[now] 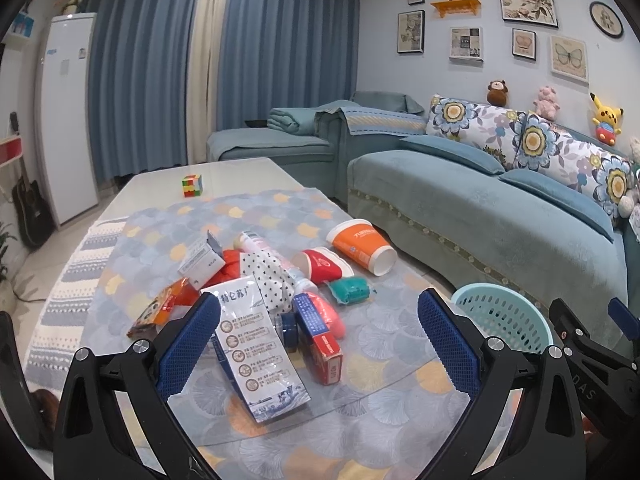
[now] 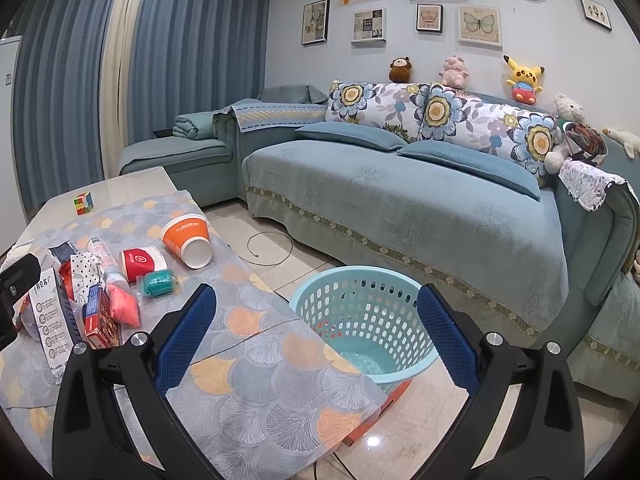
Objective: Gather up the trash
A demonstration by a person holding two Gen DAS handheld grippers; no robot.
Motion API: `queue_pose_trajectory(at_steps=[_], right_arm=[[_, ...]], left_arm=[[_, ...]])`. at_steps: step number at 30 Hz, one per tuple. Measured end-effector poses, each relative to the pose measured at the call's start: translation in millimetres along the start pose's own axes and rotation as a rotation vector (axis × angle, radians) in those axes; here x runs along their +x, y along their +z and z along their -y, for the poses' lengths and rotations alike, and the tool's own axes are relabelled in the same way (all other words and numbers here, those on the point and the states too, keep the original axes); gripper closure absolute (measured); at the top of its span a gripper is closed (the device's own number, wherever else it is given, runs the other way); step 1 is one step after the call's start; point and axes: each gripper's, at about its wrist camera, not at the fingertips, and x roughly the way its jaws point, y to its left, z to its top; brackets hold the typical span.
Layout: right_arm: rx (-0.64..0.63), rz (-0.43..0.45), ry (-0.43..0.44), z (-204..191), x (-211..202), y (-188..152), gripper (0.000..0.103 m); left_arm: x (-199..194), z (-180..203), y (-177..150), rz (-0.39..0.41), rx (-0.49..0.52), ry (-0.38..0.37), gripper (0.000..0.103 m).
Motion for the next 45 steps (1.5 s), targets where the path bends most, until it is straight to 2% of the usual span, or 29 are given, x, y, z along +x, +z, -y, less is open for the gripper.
queue_pose_trajectory(at_steps=[36, 39, 42, 44, 45], right_arm=[[-0.021, -0.012, -0.028, -4.4, 5.6, -3.1, 0.008], [-0.030, -0.012, -0.030, -6.8, 5.2, -3.2, 0.008], [-0.051, -0.007, -0.020, -10.2, 3.8, -2.4, 0.008], [-0.067, -0.008, -0.004, -12.8, 3.5, -1.4, 0.010], [-0.079, -0.010, 0.010, -15.2, 3.3, -1.2, 0.015]], left_arm=[[2.4, -13.8, 0.5, -0.009, -0.058, -0.001, 0.007], [-1.6, -21.8, 3.9, 0.011, -0.092, 0.030, 0.007], [-5.1, -43.7, 6.2, 0.014, -0.170, 0.028, 0.007], [-8.3, -59.0, 7.2, 0.013, -0.215, 0.033, 0.007], [-8.9, -66.8, 6.7, 0.010, -0.234, 0.029, 0.007]])
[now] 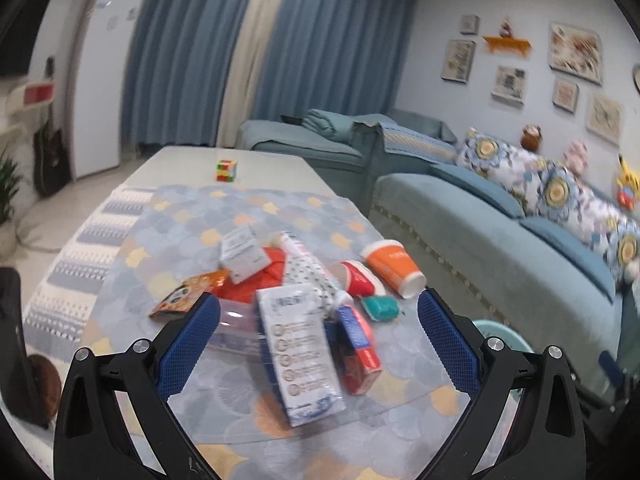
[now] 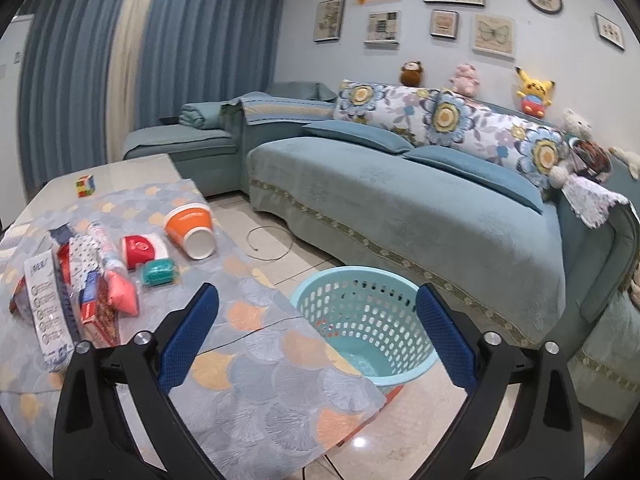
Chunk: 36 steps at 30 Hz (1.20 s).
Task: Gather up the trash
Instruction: 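Grasp the white milk carton with the left tool while the right tool grasps the blue-red box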
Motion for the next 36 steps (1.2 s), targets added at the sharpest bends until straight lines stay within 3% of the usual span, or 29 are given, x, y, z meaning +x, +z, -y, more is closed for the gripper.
queue_pose_trajectory(at_steps=[3, 8, 10, 15, 20, 25, 27, 36], right_arm=[[-0.027, -0.020, 0.058, -6.0, 3.5, 4.1, 0.028], [-0.063, -0.078, 0.264, -21.0, 26.0, 22.5, 0.034], [-0.080, -0.108, 0.319, -30.7, 37.3, 29.9, 0.043], [-0.103, -0.168, 0.460, -54.0, 74.2, 55.1, 0.045], [-0.167, -0.215, 0.570, -80.8, 84.4, 56.5, 0.045], [-0.148, -0.250, 0.634, -92.6, 84.9, 53.3, 0.045], [-0.147, -0.274, 0.659, -98.9, 85.7, 51.4, 0.045], [-0.192, -0.399, 0.734, -139.4, 93.4, 34.2, 0.045]], left_arm=[[4.5, -17.5, 1.7, -0.044, -0.032, -0.013, 0.007], [35.5, -29.7, -6.2, -0.206, -0.067, -0.047, 0.008], [51.7, -25.8, -11.3, -0.258, -0.062, -0.046, 0.008], [93.1, -8.9, -27.1, -0.377, 0.006, -0.011, 0.018], [123.7, -7.2, -34.9, -0.421, 0.001, 0.045, 0.019], [133.9, -8.9, -40.1, -0.459, 0.012, 0.078, 0.031], [134.6, -12.7, -40.7, -0.464, 0.000, 0.074, 0.038], [113.1, -51.5, -37.6, -0.408, -0.130, 0.031, 0.040]])
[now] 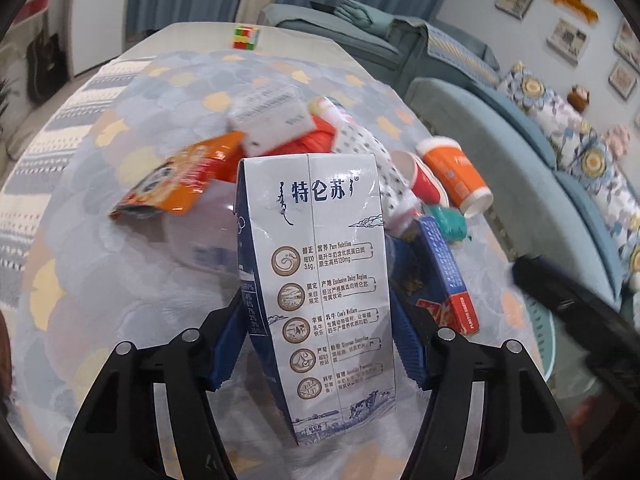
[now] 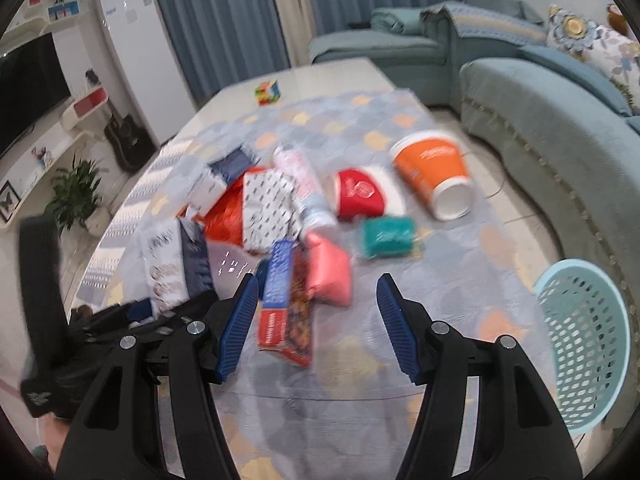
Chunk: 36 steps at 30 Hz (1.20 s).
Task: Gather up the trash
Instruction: 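Grasp the white milk carton with the left tool while the right tool grasps the blue-red box, then carry both items over the blue basket and open both tools to drop them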
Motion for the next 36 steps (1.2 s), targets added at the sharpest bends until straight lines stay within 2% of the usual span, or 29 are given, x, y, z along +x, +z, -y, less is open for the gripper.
queue_pose_trajectory(at_steps=[4, 6, 8, 9, 10, 11, 12, 17, 20, 26, 28, 32, 36], right_arm=[[-0.027, -0.062, 0.008, -14.8, 25.4, -2.9, 0.045], [-0.041, -0.096, -0.020, -21.7, 40.5, -4.5, 0.046], [-0.047, -0.125, -0.027, -24.8, 50.7, -7.2, 0.059], [-0.051, -0.135, -0.032, -25.6, 53.5, -7.9, 0.072], [-0.055, -0.143, -0.043, -26.1, 55.9, -9.0, 0.079], [-0.056, -0.147, -0.055, -25.5, 57.5, -10.2, 0.081], [-0.055, -0.146, -0.059, -24.3, 57.0, -10.2, 0.088], [-0.038, -0.094, -0.057, -13.9, 37.4, -8.5, 0.088], [-0.017, -0.038, -0.053, -2.6, 8.8, -4.8, 0.088], [0.044, 0.095, -0.098, 40.3, -64.6, 1.1, 0.088], [0.075, 0.136, -0.134, 61.9, -88.9, 0.9, 0.088], [0.087, 0.198, -0.292, 104.8, -131.4, -10.2, 0.088], [0.161, 0.201, -0.348, 152.1, -151.1, -28.6, 0.088]], left_arm=[[-12.2, -12.9, -0.5, 0.031, -0.021, 0.008, 0.040], [-15.8, -16.9, -1.1, 0.041, -0.026, 0.012, 0.040], [-18.6, -19.0, -1.3, 0.049, -0.028, 0.009, 0.040], [-20.0, -19.0, -1.5, 0.053, -0.027, 0.004, 0.040], [-21.0, -18.6, -1.7, 0.055, -0.022, 0.003, 0.040], [-22.2, -17.6, -1.7, 0.058, -0.016, 0.003, 0.040], [-23.9, -15.2, -1.4, 0.064, -0.006, 0.004, 0.040], [-39.1, 0.5, -0.1, 0.105, 0.043, -0.024, 0.040], [-53.6, 16.7, 3.0, 0.138, 0.078, -0.052, 0.040], [-78.3, 66.7, 10.0, 0.184, 0.145, -0.117, 0.040], [-83.2, 88.8, 12.3, 0.192, 0.171, -0.149, 0.040], [-81.5, 136.1, 10.2, 0.191, 0.230, -0.186, 0.040], [-69.7, 188.9, 1.0, 0.173, 0.303, -0.235, 0.040]])
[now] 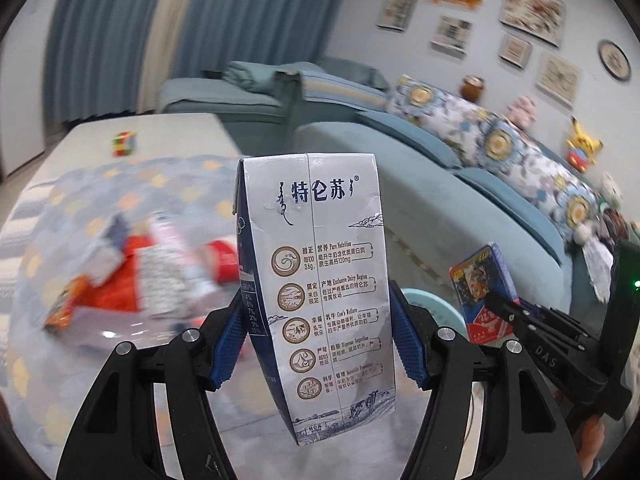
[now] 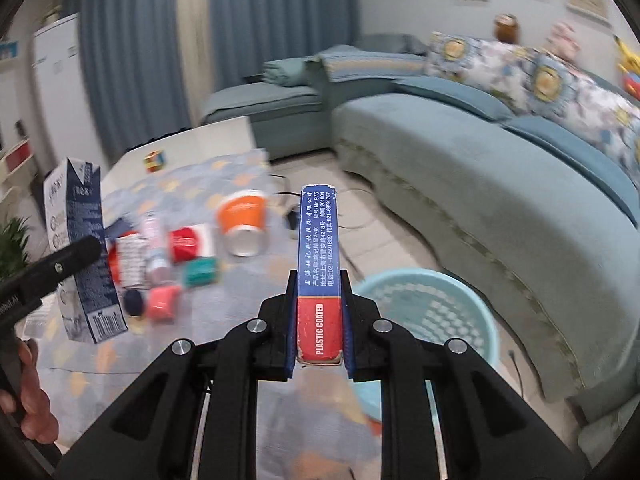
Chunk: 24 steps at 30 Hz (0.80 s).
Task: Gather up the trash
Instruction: 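Carry both items over the blue basket and open both tools to drop them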
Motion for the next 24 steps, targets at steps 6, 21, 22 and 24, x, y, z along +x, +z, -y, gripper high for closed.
queue_pose_trajectory(at_steps=[6, 21, 22, 24], right_arm=[[0.126, -0.078, -0.058, 68.7, 19.8, -30.2, 0.088], [0.312, -0.307, -0.075, 138.0, 91.2, -118.2, 0.088], [0.315, -0.312, -0.077, 139.3, 93.4, -121.2, 0.088], [0.322, -0.316, -0.080, 142.1, 96.1, -125.8, 0.087]], left_arm=[[41.7, 66.2, -3.3, -0.065, 0.084, -0.069, 0.040], [151.4, 125.3, -61.2, -0.314, 0.181, -0.160, 0.040], [155.6, 127.6, -63.9, -0.324, 0.186, -0.160, 0.040], [162.1, 130.5, -68.0, -0.340, 0.203, -0.160, 0.040]])
